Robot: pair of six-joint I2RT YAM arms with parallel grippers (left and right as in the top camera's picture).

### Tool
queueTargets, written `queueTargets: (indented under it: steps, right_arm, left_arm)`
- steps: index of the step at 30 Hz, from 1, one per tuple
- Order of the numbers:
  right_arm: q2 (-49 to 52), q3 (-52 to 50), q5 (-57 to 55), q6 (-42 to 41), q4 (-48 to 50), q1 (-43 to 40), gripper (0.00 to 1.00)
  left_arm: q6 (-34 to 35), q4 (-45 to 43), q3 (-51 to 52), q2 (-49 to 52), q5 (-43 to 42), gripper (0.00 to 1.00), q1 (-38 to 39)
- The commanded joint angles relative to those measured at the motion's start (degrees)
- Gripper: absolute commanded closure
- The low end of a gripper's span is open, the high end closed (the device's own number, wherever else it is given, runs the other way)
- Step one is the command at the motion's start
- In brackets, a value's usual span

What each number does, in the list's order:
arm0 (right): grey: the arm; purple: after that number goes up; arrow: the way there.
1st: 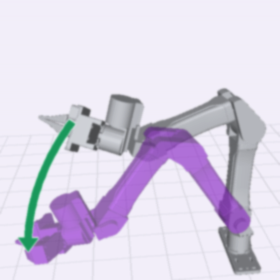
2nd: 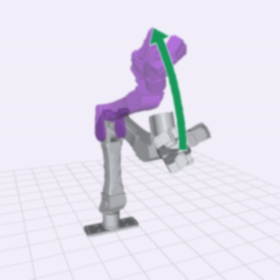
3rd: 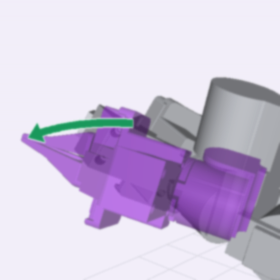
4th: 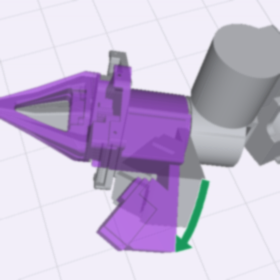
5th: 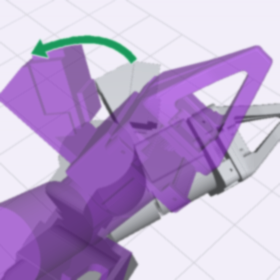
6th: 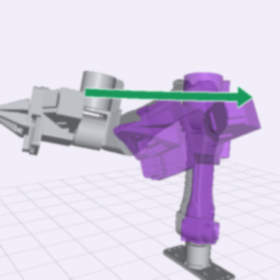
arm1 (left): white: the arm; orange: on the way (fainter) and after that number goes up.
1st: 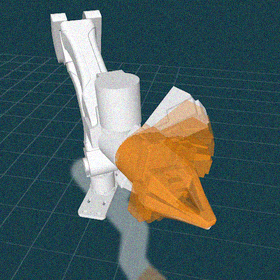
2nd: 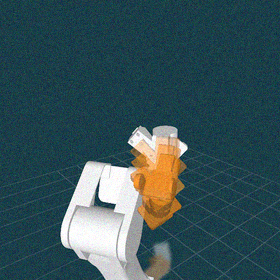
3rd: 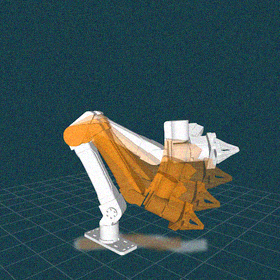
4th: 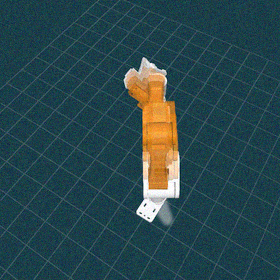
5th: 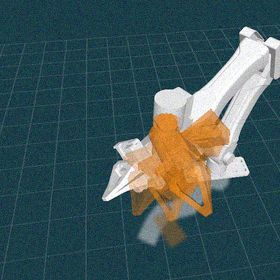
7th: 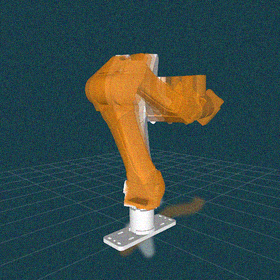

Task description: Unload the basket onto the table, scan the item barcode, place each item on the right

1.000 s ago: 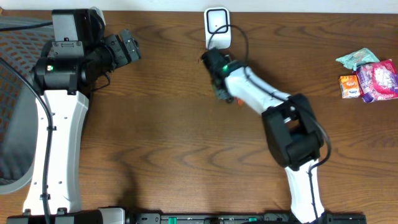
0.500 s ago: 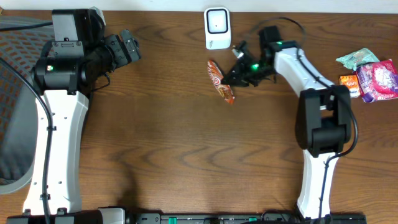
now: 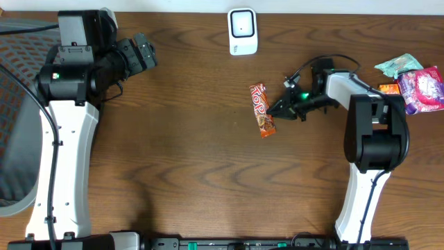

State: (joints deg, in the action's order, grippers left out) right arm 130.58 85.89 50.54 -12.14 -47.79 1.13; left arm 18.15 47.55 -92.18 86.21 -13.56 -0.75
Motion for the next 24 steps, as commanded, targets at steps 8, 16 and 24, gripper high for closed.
queueTargets:
  steps: [8, 16, 24]
  right_arm:
    - [-7.4, 9.9, -21.8, 1.9, -8.0, 2.5, 0.61]
    - [-8.0, 9.6, -43.1, 1.9, -6.3, 13.6, 0.38]
    - [-7.1, 7.2, -62.4, -1.6, -0.8, 24.4, 0.24]
  left_arm:
    - [-0.5, 0.0, 0.2, 0.3, 0.2, 0.02, -0.2]
    - [-0.5, 0.0, 0.2, 0.3, 0.2, 0.02, -0.2]
    - [-0.5, 0.0, 0.2, 0.3, 0.2, 0.02, -0.2]
